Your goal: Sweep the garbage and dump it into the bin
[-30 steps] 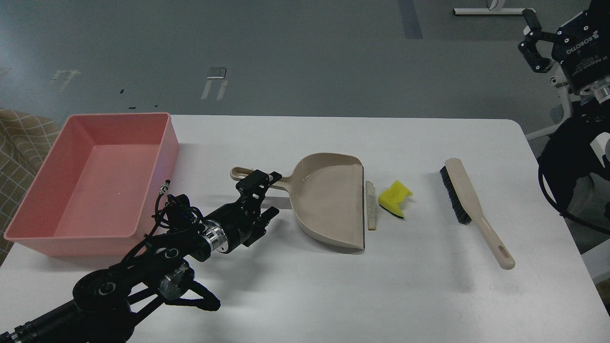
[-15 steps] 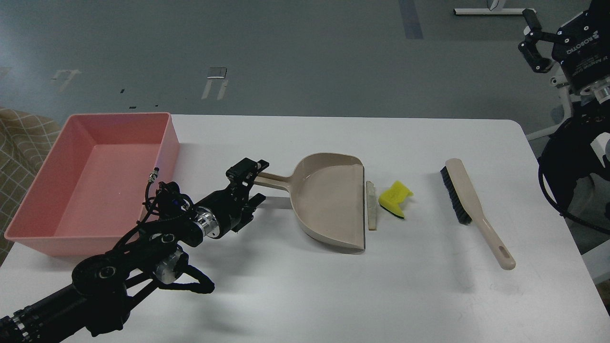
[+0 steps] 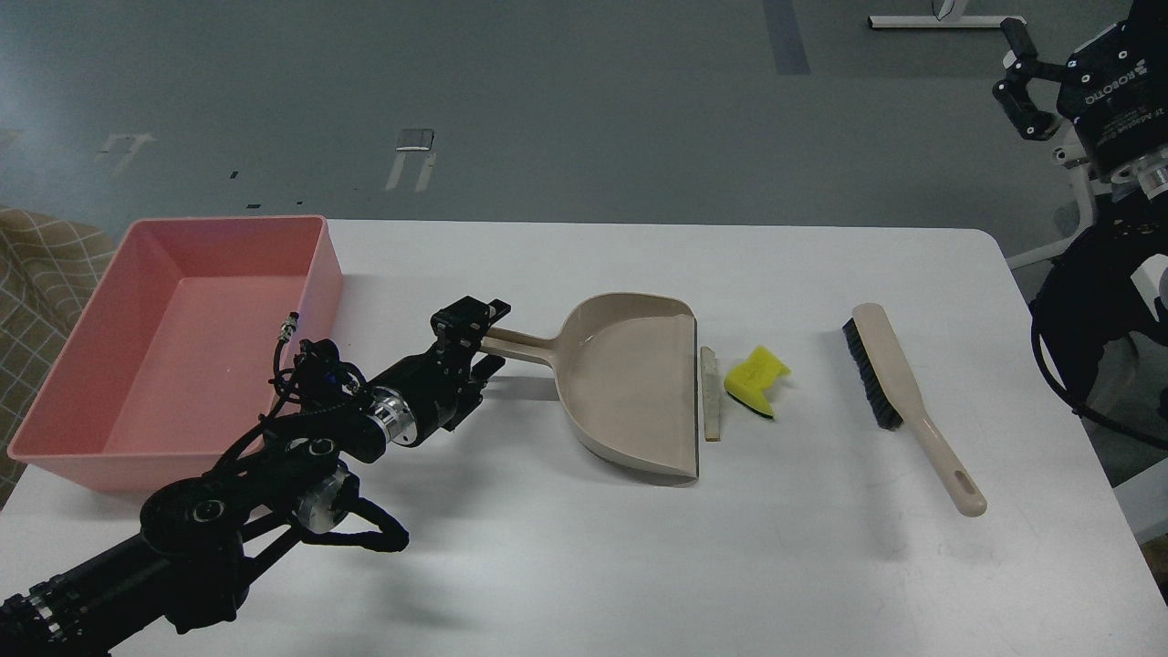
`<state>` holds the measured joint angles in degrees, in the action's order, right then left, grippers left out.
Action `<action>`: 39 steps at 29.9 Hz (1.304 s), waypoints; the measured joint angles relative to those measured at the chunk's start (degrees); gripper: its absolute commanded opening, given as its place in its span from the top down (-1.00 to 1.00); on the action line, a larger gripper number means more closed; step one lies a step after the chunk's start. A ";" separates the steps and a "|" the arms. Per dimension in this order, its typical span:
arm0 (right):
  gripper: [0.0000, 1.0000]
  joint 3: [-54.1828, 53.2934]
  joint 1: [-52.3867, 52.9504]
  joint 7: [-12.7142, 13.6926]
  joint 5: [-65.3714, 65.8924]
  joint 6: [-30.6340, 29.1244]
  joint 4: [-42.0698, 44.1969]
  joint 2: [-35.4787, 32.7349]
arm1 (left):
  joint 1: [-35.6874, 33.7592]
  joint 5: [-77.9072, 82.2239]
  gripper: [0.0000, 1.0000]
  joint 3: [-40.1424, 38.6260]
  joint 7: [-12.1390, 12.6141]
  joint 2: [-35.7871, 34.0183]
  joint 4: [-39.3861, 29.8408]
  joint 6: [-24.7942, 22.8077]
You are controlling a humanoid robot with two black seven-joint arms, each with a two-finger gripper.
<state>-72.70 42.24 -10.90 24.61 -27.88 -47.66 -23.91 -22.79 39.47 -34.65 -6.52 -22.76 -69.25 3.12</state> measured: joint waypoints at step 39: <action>-1.00 -0.08 -0.14 0.00 0.00 0.28 0.21 0.00 | -2.02 0.13 0.89 2.14 -3.60 -0.06 2.81 -0.13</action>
<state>-72.78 42.10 -10.90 24.61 -27.60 -47.45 -23.92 -24.81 39.60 -32.51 -10.12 -22.81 -66.44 3.00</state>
